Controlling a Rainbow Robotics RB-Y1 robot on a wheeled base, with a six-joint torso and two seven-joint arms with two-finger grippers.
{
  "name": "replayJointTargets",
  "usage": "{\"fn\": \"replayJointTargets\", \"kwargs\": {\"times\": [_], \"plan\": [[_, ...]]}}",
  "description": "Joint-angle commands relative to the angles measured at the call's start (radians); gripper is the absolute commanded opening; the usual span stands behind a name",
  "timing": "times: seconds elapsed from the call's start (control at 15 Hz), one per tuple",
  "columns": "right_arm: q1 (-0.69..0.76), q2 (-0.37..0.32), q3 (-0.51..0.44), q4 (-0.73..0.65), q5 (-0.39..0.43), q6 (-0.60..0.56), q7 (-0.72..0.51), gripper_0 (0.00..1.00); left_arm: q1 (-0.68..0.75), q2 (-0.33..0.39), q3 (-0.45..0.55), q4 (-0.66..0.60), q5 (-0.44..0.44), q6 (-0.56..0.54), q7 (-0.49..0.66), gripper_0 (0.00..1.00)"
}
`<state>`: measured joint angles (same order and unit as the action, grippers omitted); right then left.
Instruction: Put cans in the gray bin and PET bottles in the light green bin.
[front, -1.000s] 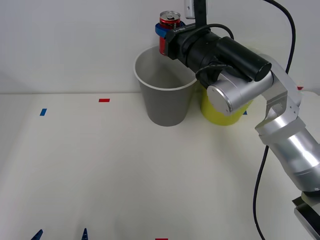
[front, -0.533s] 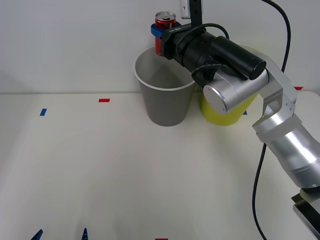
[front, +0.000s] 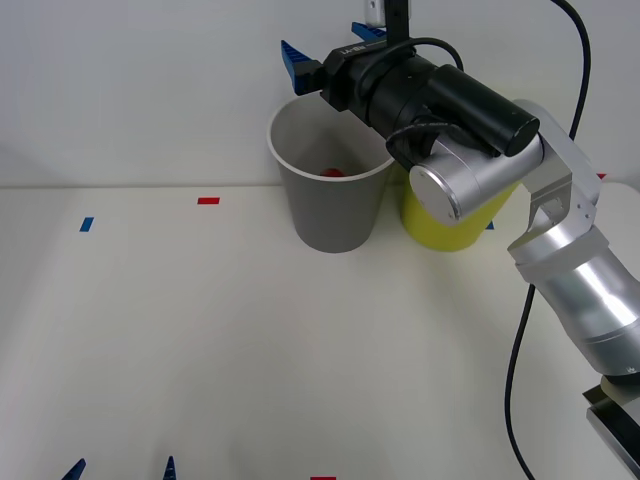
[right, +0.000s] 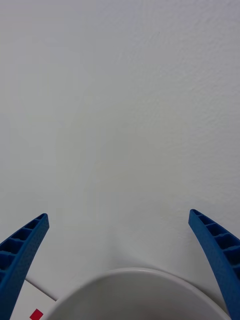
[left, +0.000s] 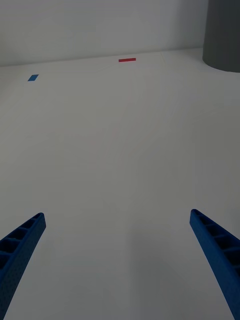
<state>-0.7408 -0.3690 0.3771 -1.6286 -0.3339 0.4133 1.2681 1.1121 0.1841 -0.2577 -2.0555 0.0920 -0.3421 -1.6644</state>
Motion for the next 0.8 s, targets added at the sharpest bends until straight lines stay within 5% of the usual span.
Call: {"fn": "replayJointTargets", "kwargs": {"times": [0.07,0.27,0.8], "plan": [[0.0,0.01,-0.05,-0.079,-0.008,0.117,0.016,1.0,0.0,0.0,0.0,0.0,0.0,0.0,0.0,1.0],[0.024,-0.008,-0.107,-0.244,-0.008,0.32,0.007,1.0,0.0,0.0,0.0,0.0,0.0,0.0,0.0,1.0],[0.471,-0.215,-0.25,-0.626,0.026,0.239,-0.016,1.0,0.0,0.0,0.0,0.0,0.0,0.0,0.0,1.0]]}}
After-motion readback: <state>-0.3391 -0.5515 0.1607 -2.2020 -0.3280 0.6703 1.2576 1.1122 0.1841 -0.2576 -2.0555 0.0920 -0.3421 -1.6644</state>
